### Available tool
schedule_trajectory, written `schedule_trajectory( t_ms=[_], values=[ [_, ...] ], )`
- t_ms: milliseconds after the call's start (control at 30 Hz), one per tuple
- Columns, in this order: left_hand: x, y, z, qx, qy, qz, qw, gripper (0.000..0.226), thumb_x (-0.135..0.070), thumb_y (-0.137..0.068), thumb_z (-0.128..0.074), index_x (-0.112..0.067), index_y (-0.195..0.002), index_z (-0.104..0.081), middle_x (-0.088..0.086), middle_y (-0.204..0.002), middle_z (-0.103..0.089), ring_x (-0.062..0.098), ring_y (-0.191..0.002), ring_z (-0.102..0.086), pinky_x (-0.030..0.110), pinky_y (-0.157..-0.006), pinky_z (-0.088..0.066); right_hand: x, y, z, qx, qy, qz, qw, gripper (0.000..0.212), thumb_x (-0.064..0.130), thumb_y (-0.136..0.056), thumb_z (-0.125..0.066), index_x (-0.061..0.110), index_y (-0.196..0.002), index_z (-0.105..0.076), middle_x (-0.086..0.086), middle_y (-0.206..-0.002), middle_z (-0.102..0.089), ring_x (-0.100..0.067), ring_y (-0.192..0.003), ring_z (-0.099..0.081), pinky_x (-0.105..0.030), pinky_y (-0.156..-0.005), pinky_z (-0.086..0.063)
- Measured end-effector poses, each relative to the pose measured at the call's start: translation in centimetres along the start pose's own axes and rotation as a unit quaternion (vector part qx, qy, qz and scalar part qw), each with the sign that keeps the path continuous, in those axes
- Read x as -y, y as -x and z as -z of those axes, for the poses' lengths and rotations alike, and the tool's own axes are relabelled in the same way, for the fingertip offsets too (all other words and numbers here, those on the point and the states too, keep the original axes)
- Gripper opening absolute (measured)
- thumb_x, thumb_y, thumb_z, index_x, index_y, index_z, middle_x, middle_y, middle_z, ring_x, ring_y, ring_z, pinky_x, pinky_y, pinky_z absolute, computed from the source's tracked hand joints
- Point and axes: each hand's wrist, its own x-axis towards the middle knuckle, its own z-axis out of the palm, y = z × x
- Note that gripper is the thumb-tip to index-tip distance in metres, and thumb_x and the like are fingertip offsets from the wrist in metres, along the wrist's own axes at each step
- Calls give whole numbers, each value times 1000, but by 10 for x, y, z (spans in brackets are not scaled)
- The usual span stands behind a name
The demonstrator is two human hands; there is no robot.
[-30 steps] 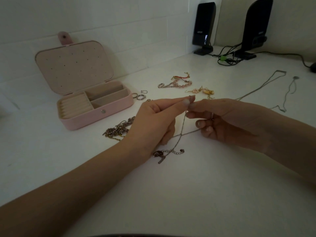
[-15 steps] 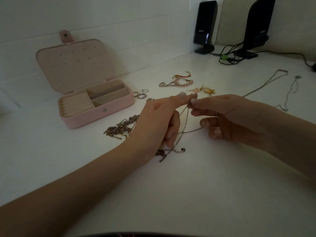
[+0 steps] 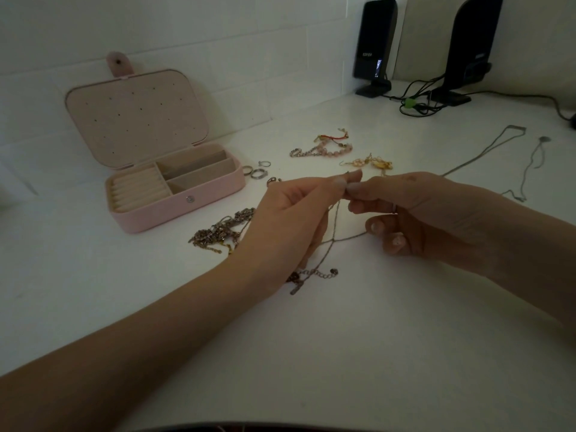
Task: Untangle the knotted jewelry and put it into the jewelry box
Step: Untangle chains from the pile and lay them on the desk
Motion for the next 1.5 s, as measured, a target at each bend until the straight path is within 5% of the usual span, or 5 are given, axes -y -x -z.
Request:
schedule_trajectory(
  t_ms=[167,400,700,867,1500],
  values=[
    [3,-1,0,-8,-4,-1,1000,24,-16,-96,-51,-22,-105,-71,-5,-39,-29,7,-33,-21,13,-35,-21,1,2,0,1,-2,-3,1000,7,31,-59,-74,25,-62,-76,5,-71,-67,-5,-49,-49,-17,-37,-38],
    [5,-3,2,-51,-12,-12,999,17,-13,-89,-62,-18,-101,-75,2,-45,-28,9,-38,-17,13,-38,-18,2,2,-2,-14,11,3,1000,40,31,-51,-75,14,-87,-70,5,-70,-68,-6,-49,-49,-17,-36,-36],
    [5,-3,1,-83,-29,-35,995,10,-9,-86,-67,-12,-90,-75,-8,-38,-30,3,-34,-18,14,-36,-18,1,5,-3,-42,64,24,997,24,24,-72,-74,7,-89,-73,8,-60,-65,-2,-46,-48,-16,-37,-37],
    [4,-1,1,-99,-69,-47,992,7,-14,-84,-70,-16,-78,-72,-9,-39,-32,5,-35,-24,15,-38,-24,1,5,-4,-60,91,48,993,37,33,-60,-73,7,-87,-73,7,-62,-63,-1,-47,-48,-16,-38,-37],
    [6,-2,4,-96,-172,-70,978,15,-20,-86,-69,-22,-71,-66,-11,-38,-34,4,-35,-30,13,-42,-33,0,2,2,-56,99,65,991,16,26,-78,-71,14,-87,-75,7,-75,-70,-4,-52,-54,-18,-41,-42]
  ],
)
